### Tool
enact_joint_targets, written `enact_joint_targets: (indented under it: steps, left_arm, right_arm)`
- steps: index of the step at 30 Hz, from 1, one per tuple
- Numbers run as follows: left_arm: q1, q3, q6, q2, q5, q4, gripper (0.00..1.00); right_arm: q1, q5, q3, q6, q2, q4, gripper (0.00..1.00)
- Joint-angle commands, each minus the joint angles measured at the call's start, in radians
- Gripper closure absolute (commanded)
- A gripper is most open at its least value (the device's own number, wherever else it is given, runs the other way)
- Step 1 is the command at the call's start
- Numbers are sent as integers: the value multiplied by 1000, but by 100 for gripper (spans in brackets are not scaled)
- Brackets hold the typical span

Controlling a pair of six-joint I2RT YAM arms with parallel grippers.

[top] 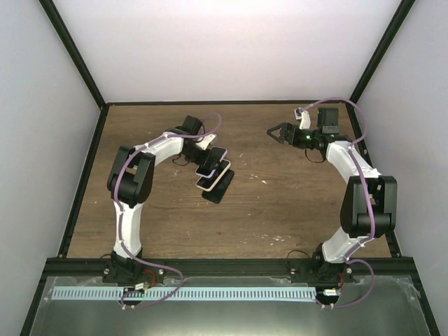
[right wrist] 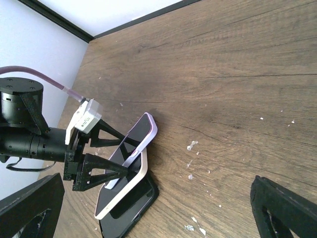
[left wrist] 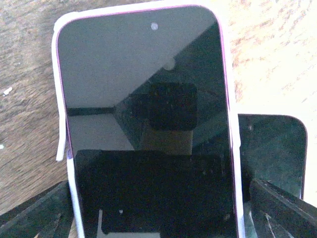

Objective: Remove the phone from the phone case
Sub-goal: Pick up the phone at the center of the board.

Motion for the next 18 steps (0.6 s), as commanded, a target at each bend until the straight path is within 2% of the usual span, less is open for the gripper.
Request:
enact_joint_targets:
  steps: [1, 5, 10, 18]
  left_arm:
    - [-24, 19, 5, 67, -39, -46, 7]
    - [-42, 18, 4, 81, -119, -45, 18]
    - [-44, 10, -3, 59, -125, -35, 36]
    - [-50, -39, -36, -131, -138, 122, 45]
  right_arm:
    - [1, 10, 6, -12, -21, -8, 0]
    - [1, 2, 3, -4, -15, -4, 0]
    - [1, -16, 5, 14, 2, 7, 0]
    - [22, -75, 35, 108, 38, 51, 0]
